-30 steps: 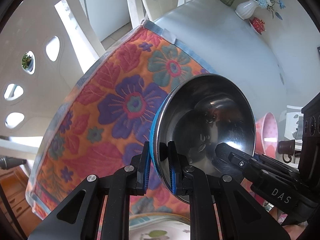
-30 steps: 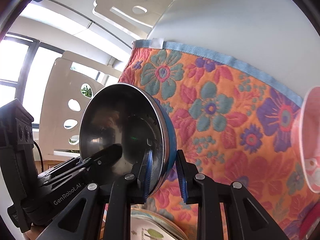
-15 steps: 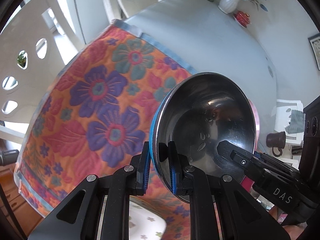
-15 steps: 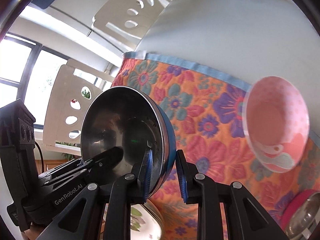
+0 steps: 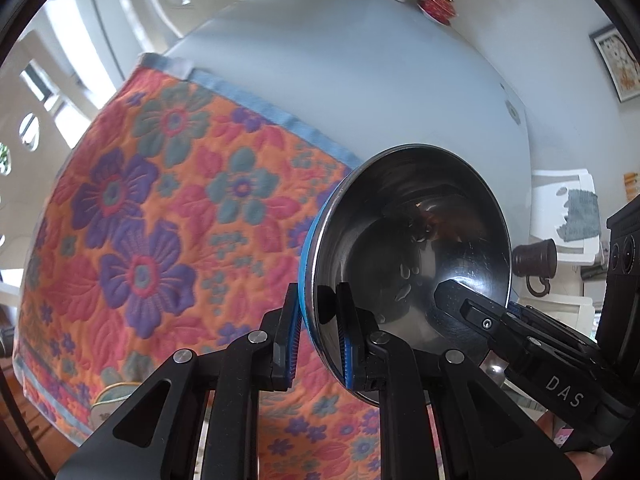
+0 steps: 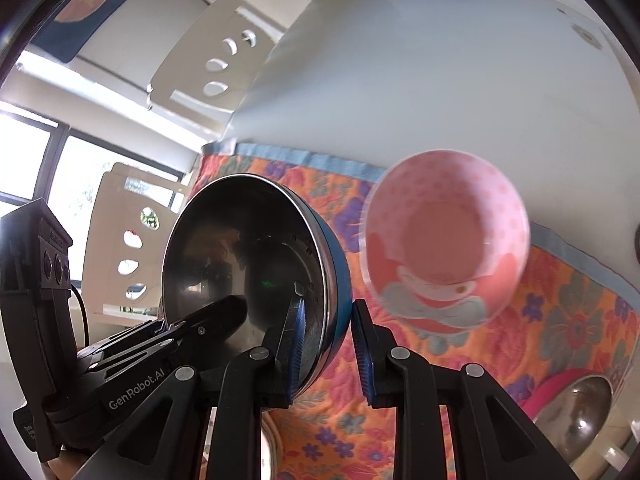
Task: Organize plates and bowls
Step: 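Lift the steel bowl with both tools and carry it toward the pink bowl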
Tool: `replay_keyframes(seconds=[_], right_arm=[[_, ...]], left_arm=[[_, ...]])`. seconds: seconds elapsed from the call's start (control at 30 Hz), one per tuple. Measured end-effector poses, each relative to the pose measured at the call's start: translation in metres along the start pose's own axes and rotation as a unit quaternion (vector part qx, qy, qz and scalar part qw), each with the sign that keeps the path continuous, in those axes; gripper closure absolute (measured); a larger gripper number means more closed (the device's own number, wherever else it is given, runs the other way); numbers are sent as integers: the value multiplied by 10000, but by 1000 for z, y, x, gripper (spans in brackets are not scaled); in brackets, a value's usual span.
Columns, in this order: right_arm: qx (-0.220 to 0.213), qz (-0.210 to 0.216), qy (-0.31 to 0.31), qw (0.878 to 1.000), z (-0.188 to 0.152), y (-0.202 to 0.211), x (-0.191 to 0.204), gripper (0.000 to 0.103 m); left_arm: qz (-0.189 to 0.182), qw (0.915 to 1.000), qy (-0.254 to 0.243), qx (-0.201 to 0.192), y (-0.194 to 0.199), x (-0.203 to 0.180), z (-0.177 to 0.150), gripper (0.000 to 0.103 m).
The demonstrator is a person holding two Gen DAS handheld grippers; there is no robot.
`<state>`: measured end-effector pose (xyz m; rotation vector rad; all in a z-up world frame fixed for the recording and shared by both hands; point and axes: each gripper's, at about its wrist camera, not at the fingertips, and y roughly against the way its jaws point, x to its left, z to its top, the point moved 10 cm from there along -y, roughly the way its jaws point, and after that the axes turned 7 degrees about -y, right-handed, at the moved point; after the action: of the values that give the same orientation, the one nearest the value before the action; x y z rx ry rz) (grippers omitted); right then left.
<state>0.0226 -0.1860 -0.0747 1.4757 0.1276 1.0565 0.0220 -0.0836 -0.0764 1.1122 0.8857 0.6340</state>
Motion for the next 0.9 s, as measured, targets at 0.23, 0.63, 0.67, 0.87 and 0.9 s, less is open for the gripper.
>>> replay_keyframes(seconds=[0.23,0.63,0.67,0.87,0.9], right_arm=[[-75,14,-397,9992,7,2,-37,79],[-284,59,-833,9961,18,-1,-77,79],[-295,48,-871,9958,19,-1,-80,79],[-285,-2,-1009,9945,24,-4,-101,79],[-307,8,-1044,9941,25,-4,-104,79]], left_arm=[[-49,9996,-269,35,-19,-27,13,89],[-200,9981,-579,101,-47,-58,33,89],[-204,9979,-601,104,-49,-60,34,89],[-190,9967,-768,160,-63,-73,40,89],[-181,9966,-782,182,-65,-73,40,89]])
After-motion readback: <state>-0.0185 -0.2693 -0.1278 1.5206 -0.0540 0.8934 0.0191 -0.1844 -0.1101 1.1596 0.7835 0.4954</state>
